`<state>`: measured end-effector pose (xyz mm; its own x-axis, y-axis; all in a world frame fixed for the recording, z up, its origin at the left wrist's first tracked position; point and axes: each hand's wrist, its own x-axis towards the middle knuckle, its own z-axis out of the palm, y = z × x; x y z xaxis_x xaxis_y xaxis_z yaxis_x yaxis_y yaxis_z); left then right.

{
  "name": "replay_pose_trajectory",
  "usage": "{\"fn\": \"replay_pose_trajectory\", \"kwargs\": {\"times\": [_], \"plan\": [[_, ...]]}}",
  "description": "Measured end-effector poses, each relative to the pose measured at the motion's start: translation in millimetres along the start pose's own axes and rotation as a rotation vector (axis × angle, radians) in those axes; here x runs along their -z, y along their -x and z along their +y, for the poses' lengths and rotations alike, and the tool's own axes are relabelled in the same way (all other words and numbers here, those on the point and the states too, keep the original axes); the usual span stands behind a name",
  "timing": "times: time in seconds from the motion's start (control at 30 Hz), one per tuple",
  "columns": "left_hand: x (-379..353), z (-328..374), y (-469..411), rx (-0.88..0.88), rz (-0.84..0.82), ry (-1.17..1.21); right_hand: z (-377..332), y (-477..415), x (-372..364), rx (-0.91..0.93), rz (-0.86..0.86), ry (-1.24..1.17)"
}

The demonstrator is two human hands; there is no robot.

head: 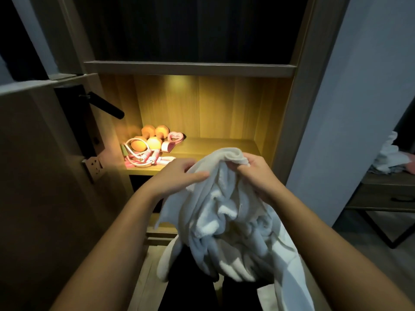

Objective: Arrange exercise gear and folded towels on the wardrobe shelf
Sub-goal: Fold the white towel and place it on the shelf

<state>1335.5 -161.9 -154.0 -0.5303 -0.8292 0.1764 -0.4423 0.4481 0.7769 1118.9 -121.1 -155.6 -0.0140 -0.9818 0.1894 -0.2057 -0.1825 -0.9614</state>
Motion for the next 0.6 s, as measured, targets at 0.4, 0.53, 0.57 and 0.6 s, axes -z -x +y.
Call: {"fn": "replay_pose_trajectory", "kwargs": {"times": [0.4, 0.53, 0.57, 0.6], "plan": [[60.4, 35.1, -4.6, 0.049, 0.589, 0.235, -15.8, -38.4, -0.1, -0.347, -0.034, -0.404], [70.6, 46.5, -8.5, 0.115, 0.552, 0.149, -14.4, -35.6, -2.7, -0.490, -0.059, -0.528], [65.5, 39.2, -4.8, 0.172, 0.513, 0.113, -8.3, -32.0, -2.9, -0.537, -0.045, -0.555], [58.4, 28.1, 0.2, 0.231, 0.449, 0.097, 0.2, -28.2, -2.5, -0.587, -0.025, -0.592]]}}
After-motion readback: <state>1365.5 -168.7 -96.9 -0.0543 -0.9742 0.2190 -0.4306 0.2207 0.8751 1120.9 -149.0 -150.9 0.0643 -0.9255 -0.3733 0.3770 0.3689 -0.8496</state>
